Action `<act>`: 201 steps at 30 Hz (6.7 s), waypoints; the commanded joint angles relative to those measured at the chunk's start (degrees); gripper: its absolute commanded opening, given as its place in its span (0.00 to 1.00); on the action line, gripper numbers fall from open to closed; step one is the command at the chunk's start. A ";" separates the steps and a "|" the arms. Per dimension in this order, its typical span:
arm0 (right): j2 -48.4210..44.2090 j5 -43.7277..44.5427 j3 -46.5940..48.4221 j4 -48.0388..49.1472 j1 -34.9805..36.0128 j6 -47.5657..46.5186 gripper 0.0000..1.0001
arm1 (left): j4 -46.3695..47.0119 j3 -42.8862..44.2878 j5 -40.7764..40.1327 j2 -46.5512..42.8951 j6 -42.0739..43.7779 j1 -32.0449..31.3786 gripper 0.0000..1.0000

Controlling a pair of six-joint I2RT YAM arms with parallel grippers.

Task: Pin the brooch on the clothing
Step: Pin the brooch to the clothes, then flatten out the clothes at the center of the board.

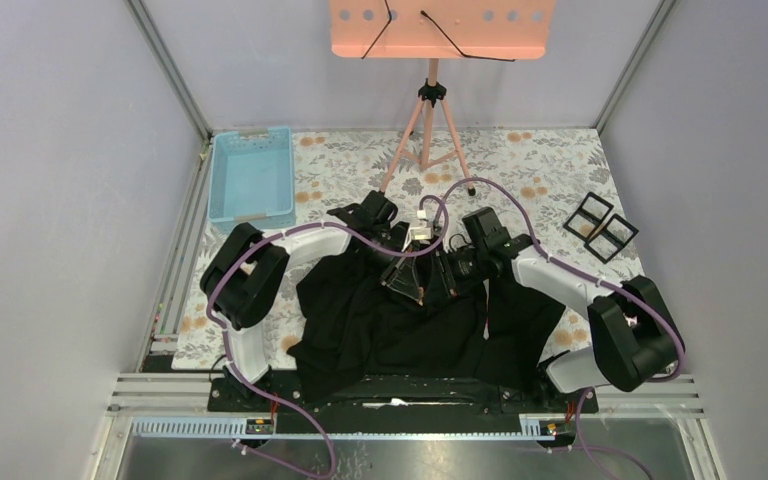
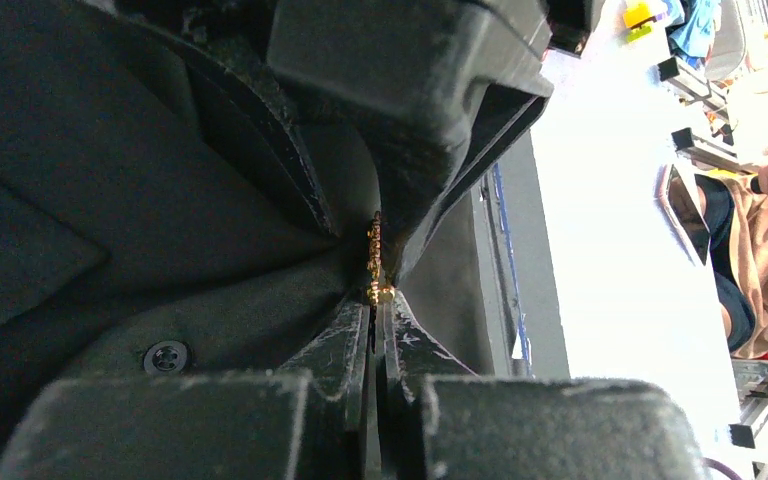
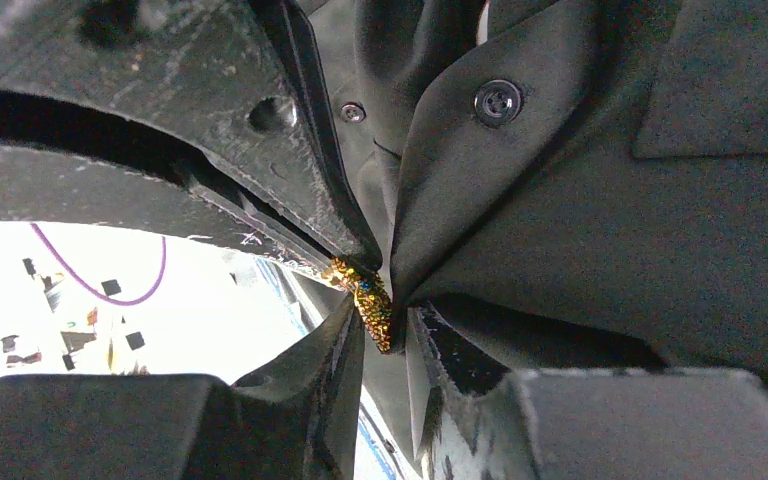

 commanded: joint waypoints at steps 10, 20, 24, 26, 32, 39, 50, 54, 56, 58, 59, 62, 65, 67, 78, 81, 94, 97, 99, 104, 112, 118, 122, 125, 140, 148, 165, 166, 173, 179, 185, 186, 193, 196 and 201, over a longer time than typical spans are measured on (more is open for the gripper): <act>-5.72 7.97 -1.95 12.66 0.29 0.38 0.27 | 8.82 -0.99 5.94 -1.89 -7.53 -1.49 0.00; -7.47 5.38 -2.95 13.87 0.32 0.03 0.27 | 9.05 -0.79 6.39 -1.09 -7.58 -1.18 0.00; -9.03 5.52 -4.17 14.68 0.28 0.11 0.27 | 9.44 -0.94 6.51 -1.00 -8.04 -0.92 0.00; -9.95 6.22 -4.67 14.68 0.29 0.13 0.27 | 9.45 -0.89 6.45 -0.77 -8.10 -0.83 0.00; -11.00 5.95 -4.57 13.33 0.31 -0.61 0.27 | 10.41 -0.86 7.00 -0.21 -8.98 -0.65 0.00; -11.17 5.41 -4.81 13.05 0.30 -0.99 0.27 | 11.11 -1.14 7.15 -0.30 -9.54 -0.48 0.00; -11.52 12.61 -4.35 10.95 0.32 0.93 0.27 | 14.20 -2.42 7.09 -1.33 -11.71 -0.30 0.00; -11.12 12.44 -3.63 10.17 0.30 0.70 0.26 | 14.27 -2.58 7.03 -1.60 -11.79 -0.26 0.00; -11.05 12.71 -3.51 10.21 0.36 0.85 0.26 | 14.28 -2.62 7.00 -1.61 -11.80 -0.34 0.00; -11.12 13.47 -3.29 10.17 0.35 1.19 0.26 | 14.32 -2.67 6.87 -1.68 -11.80 -0.33 0.00; -11.13 13.84 -3.28 10.29 0.36 1.45 0.26 | 14.28 -2.65 6.79 -1.69 -11.80 -0.34 0.00; -11.79 14.49 -3.95 11.44 0.30 2.23 0.26 | 15.08 -2.89 6.46 -1.69 -12.36 -0.38 0.00; -12.36 14.58 -4.27 11.51 0.35 2.14 0.26 | 18.63 -4.02 5.22 -1.89 -14.86 -0.27 0.00; -12.86 14.17 -4.41 11.36 0.33 1.81 0.26 | 21.57 -4.90 4.36 -2.21 -16.96 -0.06 0.00; -16.19 13.08 -5.28 11.45 0.30 2.21 0.32 | 24.24 -5.99 1.68 -1.80 -19.27 0.95 0.00; -17.55 13.29 -5.05 11.17 0.29 2.57 0.35 | 24.25 -5.98 1.41 -1.91 -19.27 1.06 0.00; -21.41 16.44 -4.36 8.37 0.19 2.57 0.55 | 26.76 -7.12 -2.01 -3.93 -22.19 1.19 0.00; -23.19 21.61 -2.93 4.90 -0.16 2.39 0.60 | 30.31 -9.35 -7.87 -6.39 -24.96 1.21 0.01; -24.92 26.42 -1.93 2.44 -0.32 2.41 0.62 | 32.88 -11.05 -11.63 -8.36 -26.41 1.20 0.09; -28.52 40.23 -0.11 -3.23 -0.55 2.13 0.66 | 34.11 -13.71 -18.80 -12.78 -27.91 1.15 0.56; -27.09 45.79 3.93 -8.30 -3.59 0.58 0.74 | 24.83 -12.22 -37.34 -22.10 -28.03 1.56 0.99; -18.52 40.54 7.05 -6.21 -9.82 -0.21 0.75 | 14.69 -6.04 -53.82 -21.30 -29.79 5.63 0.99; -10.44 37.10 10.29 -5.38 -13.06 -1.83 0.74 | 12.63 -4.19 -58.25 -18.76 -31.31 10.37 0.99; -4.81 35.08 12.26 -5.19 -14.48 -2.72 0.74 | 13.92 -4.19 -56.67 -17.30 -32.77 13.50 0.99; 7.55 40.48 14.86 -6.26 -15.90 -6.70 0.70 | 21.11 -2.06 -48.37 -5.87 -35.89 15.96 0.99; 11.10 41.68 17.03 -5.73 -15.89 -7.15 0.21 | 25.76 -1.82 -44.51 -2.88 -36.67 15.96 0.13; -30.66 43.52 18.67 -6.72 -15.82 -9.49 0.00 | 31.45 -16.90 -65.68 -49.90 -24.63 11.58 0.00; -32.47 43.29 20.17 -7.14 -15.89 -10.88 0.00 | 30.88 -16.46 -65.77 -52.43 -24.02 11.44 0.00; -42.28 43.14 31.27 -9.10 -15.83 -14.59 0.00 | 22.71 -7.83 -62.21 -65.55 -19.90 10.78 0.00; -46.90 39.78 40.99 -9.11 -15.88 -15.37 0.00 | 14.50 2.39 -56.36 -72.28 -18.29 10.66 0.00; -45.81 38.20 47.85 -12.11 -15.83 -15.14 0.00 | 9.17 9.56 -52.63 -73.11 -23.62 10.69 0.00; -45.38 38.63 47.07 -11.90 -15.89 -15.41 0.00 | 9.37 9.12 -52.51 -72.91 -25.13 10.68 0.00; -36.66 51.80 31.48 -2.33 -15.90 -17.50 0.00 | 13.84 -6.22 -68.85 -64.90 -31.17 10.80 0.00; -29.37 53.03 23.98 5.82 -16.34 -17.32 0.00 | 21.26 -13.44 -72.26 -57.21 -32.84 13.93 0.00; -11.09 49.49 18.38 18.97 -19.56 -13.82 0.00 | 36.82 -20.14 -64.08 -40.08 -36.54 22.13 0.00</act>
